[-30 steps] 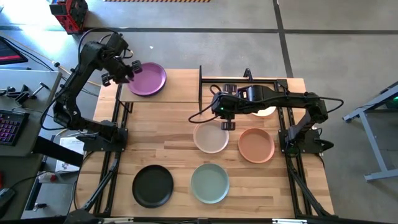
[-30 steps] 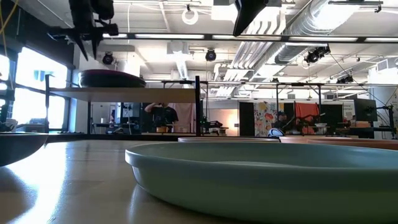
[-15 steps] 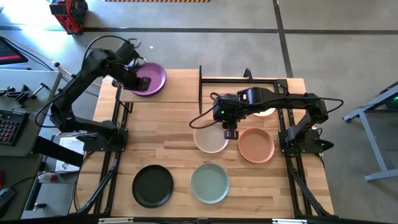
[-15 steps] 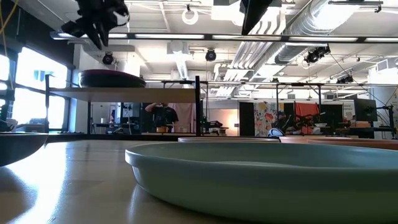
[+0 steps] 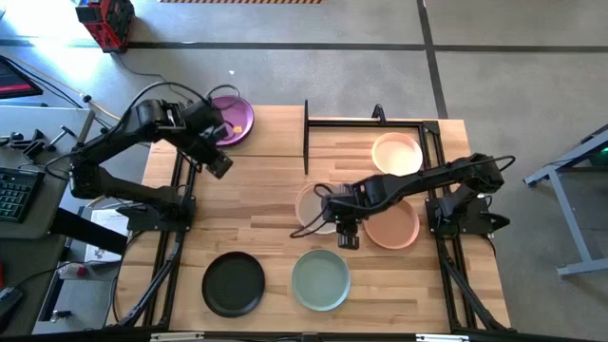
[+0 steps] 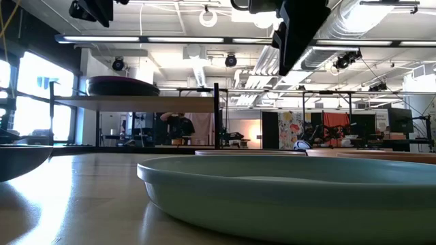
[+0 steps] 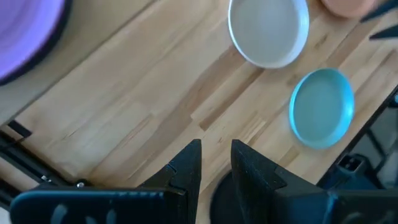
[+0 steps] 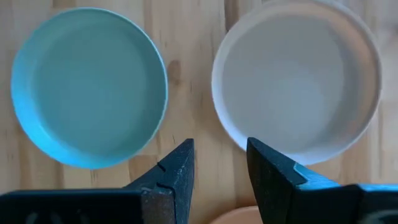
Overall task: Place and stack plates onto a shelf
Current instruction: Stack the black plate on top of the violet plate on the shelf
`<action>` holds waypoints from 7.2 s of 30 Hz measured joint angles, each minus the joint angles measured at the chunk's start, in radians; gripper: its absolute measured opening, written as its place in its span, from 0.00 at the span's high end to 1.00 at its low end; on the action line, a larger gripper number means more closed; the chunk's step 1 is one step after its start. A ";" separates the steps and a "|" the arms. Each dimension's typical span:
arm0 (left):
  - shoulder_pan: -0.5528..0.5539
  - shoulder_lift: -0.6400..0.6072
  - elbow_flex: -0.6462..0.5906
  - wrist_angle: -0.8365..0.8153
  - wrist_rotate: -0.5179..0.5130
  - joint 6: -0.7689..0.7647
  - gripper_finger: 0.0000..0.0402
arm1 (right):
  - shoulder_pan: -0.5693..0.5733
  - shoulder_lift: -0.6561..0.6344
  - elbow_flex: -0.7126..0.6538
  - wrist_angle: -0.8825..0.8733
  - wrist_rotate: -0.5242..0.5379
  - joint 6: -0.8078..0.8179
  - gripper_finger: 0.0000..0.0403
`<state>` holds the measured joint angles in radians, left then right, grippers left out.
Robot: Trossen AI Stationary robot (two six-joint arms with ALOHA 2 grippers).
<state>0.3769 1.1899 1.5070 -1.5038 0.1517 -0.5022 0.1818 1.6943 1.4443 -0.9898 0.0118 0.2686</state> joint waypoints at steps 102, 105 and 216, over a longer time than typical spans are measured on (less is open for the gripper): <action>-0.917 0.199 -0.822 0.847 -0.108 -0.360 0.82 | 0.076 -0.002 -0.053 0.099 0.121 0.116 0.69; -0.917 0.198 -0.822 0.844 -0.108 -0.361 0.82 | 0.076 -0.002 -0.052 0.100 0.121 0.116 0.69; -0.838 0.182 -0.844 0.893 -0.002 -0.461 0.99 | 0.074 -0.001 -0.053 0.108 0.120 0.076 0.69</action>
<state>-0.4614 1.3719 0.6632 -0.6108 0.1498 -0.9636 0.2558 1.6932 1.3918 -0.8814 0.1322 0.3450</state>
